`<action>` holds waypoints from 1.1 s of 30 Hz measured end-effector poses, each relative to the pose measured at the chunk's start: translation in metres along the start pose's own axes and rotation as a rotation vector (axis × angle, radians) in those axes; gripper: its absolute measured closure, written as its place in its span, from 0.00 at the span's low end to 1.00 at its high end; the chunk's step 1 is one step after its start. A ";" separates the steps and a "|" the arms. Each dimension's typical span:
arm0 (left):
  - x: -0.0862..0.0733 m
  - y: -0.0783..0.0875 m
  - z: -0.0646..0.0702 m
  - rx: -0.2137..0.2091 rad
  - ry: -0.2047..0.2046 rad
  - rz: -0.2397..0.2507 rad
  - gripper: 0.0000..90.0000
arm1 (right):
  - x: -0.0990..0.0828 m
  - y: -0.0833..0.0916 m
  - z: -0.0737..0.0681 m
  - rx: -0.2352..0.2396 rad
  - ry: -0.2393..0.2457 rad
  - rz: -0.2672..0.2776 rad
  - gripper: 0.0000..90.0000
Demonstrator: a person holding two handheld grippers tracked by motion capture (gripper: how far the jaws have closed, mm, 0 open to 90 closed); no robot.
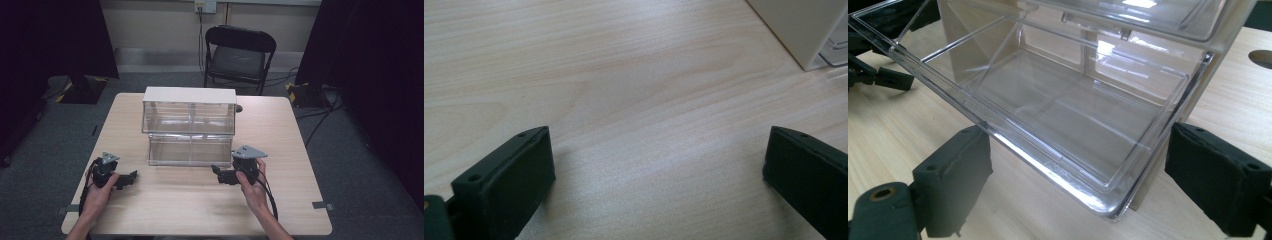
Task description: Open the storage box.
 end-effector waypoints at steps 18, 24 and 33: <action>0.000 0.000 0.000 0.000 0.001 0.000 0.00 | 0.005 0.003 0.003 -0.010 -0.010 0.024 0.12; 0.000 0.000 0.000 0.000 0.001 0.000 0.00 | 0.006 0.002 0.004 -0.014 -0.016 0.029 0.12; 0.000 0.000 0.000 0.001 -0.002 0.001 0.00 | 0.009 0.001 0.004 -0.017 -0.018 0.038 0.12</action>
Point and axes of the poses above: each handheld gripper's, and its own axes: y roughly backward along the jaws, x roughly out of its top, z roughly to its right, the point moved 6 cm from there along -y, roughly forward along the jaws, and after that the axes turned 11 degrees about x, right-handed, at the moved point
